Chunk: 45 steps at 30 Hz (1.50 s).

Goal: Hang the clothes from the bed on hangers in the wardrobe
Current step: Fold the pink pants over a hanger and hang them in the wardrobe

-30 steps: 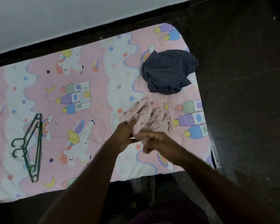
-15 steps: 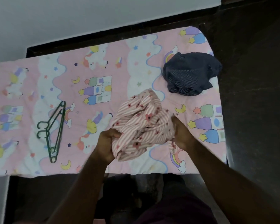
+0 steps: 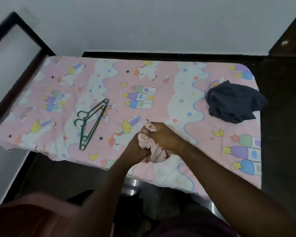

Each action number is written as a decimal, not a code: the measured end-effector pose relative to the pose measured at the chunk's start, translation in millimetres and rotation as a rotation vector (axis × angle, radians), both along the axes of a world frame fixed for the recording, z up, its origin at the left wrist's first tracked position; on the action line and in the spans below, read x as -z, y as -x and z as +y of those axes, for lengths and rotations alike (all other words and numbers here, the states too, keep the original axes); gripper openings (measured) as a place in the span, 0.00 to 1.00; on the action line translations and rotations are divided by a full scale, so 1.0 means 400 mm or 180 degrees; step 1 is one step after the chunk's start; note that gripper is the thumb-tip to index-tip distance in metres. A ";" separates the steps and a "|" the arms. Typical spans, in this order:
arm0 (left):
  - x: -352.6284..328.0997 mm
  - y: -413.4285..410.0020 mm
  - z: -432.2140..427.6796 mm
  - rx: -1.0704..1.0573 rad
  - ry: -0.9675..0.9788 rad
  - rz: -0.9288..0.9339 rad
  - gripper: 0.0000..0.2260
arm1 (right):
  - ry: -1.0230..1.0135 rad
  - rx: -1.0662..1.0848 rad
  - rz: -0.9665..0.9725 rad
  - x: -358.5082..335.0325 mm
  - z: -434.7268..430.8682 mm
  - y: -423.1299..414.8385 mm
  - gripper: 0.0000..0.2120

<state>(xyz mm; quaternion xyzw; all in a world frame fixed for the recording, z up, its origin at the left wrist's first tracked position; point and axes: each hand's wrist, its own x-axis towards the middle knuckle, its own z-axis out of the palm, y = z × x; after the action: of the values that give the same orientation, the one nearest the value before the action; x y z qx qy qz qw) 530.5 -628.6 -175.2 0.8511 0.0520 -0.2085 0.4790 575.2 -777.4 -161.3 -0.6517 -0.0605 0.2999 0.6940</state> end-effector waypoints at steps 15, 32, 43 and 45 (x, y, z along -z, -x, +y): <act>-0.239 0.183 0.286 -0.2462 0.1535 -0.0752 0.08 | 0.1515 0.1064 -0.0641 -0.295 0.081 0.085 0.15; -0.273 0.136 0.076 -0.0535 -0.0475 -0.0627 0.15 | -0.1632 0.0643 -0.0025 -0.461 0.083 0.064 0.14; -0.406 0.051 -0.041 -0.1409 0.0677 -0.0903 0.07 | 0.0967 -0.1752 -0.0156 -0.050 0.009 0.178 0.25; -0.413 0.048 -0.067 -0.1220 0.0950 -0.0808 0.09 | 0.1195 -0.1675 -0.0399 -0.035 0.051 0.197 0.23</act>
<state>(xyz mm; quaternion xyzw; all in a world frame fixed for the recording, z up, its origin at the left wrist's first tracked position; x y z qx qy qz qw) 511.4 -655.5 -10.0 0.7650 0.1204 -0.0110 0.6325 496.5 -757.0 -147.2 -0.7475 -0.2132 0.4341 0.4554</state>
